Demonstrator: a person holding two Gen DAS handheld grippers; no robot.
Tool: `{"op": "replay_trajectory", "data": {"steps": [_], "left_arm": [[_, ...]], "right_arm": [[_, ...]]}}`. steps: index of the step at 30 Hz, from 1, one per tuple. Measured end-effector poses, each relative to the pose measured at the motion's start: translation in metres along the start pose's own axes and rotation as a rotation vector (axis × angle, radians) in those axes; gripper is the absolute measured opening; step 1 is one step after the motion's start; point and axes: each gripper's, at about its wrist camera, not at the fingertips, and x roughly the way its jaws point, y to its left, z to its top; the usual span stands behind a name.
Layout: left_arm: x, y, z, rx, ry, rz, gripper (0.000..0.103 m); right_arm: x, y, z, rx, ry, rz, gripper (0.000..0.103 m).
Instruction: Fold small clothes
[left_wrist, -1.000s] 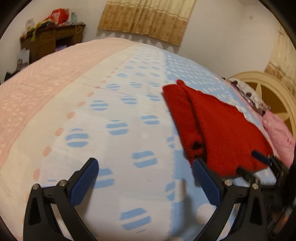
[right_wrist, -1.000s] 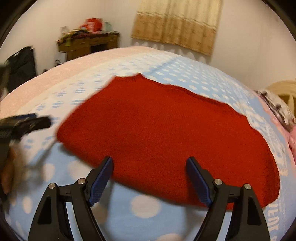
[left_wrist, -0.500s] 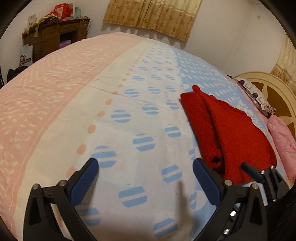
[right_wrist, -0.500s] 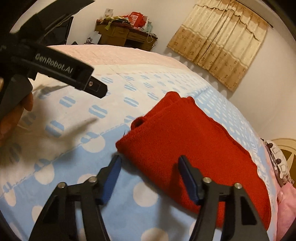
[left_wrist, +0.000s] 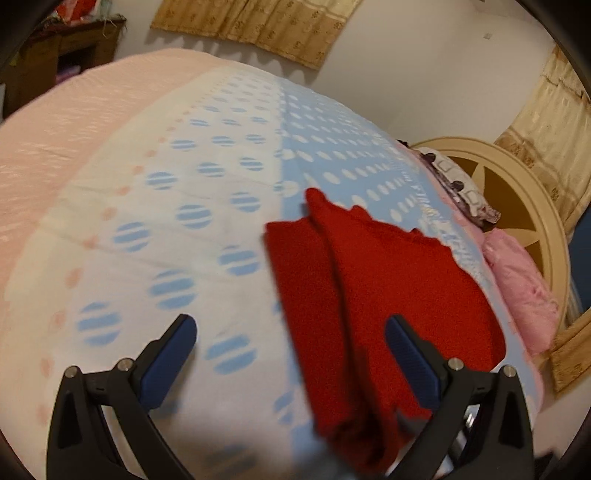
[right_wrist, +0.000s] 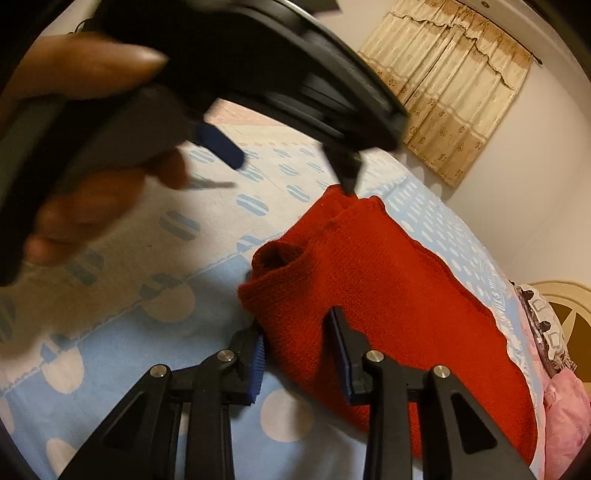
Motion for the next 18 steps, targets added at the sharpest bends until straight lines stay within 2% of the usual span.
{"op": "replay_trajectory", "data": {"steps": [3,8,10,14,15,17,18], "left_arm": [[0.016,-0.007,0.012,0.000,0.018,-0.032,0.103],[0.036,-0.012,0.023,0.028,0.040,-0.015,0.101],[0.043,-0.009,0.025,0.012,0.049,-0.022,0.097],[0.052,-0.007,0.026,0.017,0.050,-0.048,0.075],[0.053,-0.007,0.026,0.027,0.048,-0.057,0.062],[0.057,-0.004,0.028,0.013,0.063,-0.067,0.048],[0.057,-0.001,0.029,-0.006,0.056,-0.084,0.033]], "right_arm": [[0.001,0.000,0.000,0.000,-0.003,-0.002,0.033],[-0.001,0.004,-0.003,-0.012,-0.011,-0.019,0.033],[-0.001,0.006,-0.003,-0.020,-0.013,-0.030,0.033],[-0.002,0.005,-0.003,-0.021,-0.018,-0.032,0.033],[-0.004,0.007,-0.003,-0.019,-0.020,-0.031,0.033],[-0.005,0.009,-0.003,-0.017,-0.020,-0.027,0.032],[-0.006,0.009,-0.003,-0.017,-0.021,-0.024,0.030]]}}
